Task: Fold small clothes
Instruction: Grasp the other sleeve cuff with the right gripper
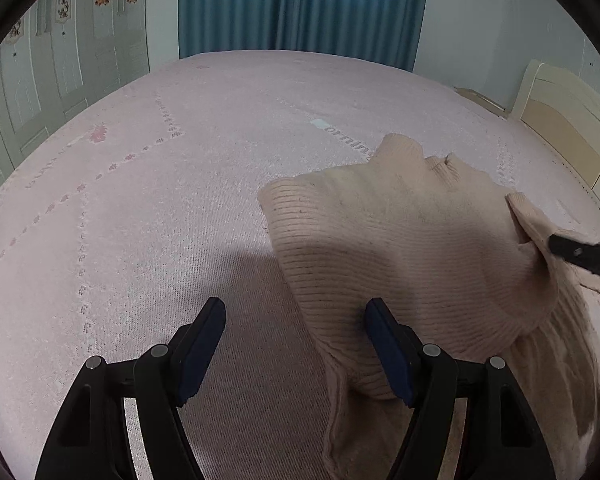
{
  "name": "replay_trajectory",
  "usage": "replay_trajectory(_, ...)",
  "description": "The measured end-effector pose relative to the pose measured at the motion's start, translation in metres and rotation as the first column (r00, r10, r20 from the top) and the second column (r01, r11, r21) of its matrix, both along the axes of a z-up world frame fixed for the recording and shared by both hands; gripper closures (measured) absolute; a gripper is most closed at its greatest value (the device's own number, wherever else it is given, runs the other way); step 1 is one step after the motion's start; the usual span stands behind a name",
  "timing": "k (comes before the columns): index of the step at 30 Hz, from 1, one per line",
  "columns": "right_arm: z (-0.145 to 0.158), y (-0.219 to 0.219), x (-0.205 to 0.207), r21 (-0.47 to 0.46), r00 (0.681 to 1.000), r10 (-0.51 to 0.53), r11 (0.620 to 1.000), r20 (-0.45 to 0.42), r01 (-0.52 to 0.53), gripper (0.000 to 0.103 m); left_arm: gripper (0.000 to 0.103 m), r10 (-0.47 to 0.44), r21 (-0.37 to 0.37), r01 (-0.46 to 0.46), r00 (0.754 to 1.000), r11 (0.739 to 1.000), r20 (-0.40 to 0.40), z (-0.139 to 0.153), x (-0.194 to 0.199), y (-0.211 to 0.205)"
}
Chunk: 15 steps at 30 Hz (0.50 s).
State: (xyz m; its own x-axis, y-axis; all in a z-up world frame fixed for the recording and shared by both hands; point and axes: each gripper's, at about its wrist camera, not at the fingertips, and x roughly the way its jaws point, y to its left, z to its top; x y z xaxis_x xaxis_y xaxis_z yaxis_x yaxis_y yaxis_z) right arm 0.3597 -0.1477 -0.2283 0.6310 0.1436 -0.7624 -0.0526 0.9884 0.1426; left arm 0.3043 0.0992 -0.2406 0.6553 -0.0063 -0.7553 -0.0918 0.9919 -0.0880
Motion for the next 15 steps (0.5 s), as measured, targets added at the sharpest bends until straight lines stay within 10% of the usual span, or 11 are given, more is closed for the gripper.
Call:
replay_trajectory(4,-0.019,0.012,0.001,-0.186,0.999,-0.039,0.982,-0.011,0.036,0.066,0.033,0.004,-0.035,-0.004,1.0,0.999,-0.008,-0.001,0.001,0.005)
replay_trajectory(15,-0.014,-0.077,-0.061,-0.09,0.986,-0.169,0.981,0.005,0.169,0.056,0.032,0.041,-0.097,-0.041,0.999,0.994,-0.002,-0.003,0.0,0.017)
